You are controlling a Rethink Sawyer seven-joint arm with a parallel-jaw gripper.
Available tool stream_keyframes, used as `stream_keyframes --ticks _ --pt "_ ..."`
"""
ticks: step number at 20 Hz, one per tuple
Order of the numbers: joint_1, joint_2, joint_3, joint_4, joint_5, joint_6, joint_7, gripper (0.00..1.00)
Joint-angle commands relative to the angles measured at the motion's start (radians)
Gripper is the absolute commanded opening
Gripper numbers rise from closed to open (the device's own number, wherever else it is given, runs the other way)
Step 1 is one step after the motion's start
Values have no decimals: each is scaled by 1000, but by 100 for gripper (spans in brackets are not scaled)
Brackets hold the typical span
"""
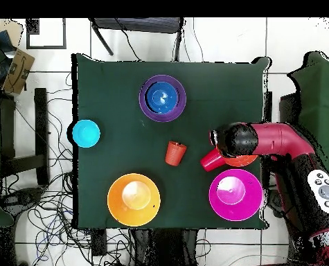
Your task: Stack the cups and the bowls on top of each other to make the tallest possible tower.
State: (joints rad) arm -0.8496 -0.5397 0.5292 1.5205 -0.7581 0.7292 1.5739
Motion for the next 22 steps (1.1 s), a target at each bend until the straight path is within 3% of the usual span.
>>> stream_keyframes --ticks 1,6,14,22 --pt "63 -26 -118 83 -166 -127 25 100" --pt "59 -12 -117 82 -150 -143 7 100" --pt "-51 16 -2 167 -1 -144 -62 100" --pt "-44 17 0 183 33 -139 -42 100"
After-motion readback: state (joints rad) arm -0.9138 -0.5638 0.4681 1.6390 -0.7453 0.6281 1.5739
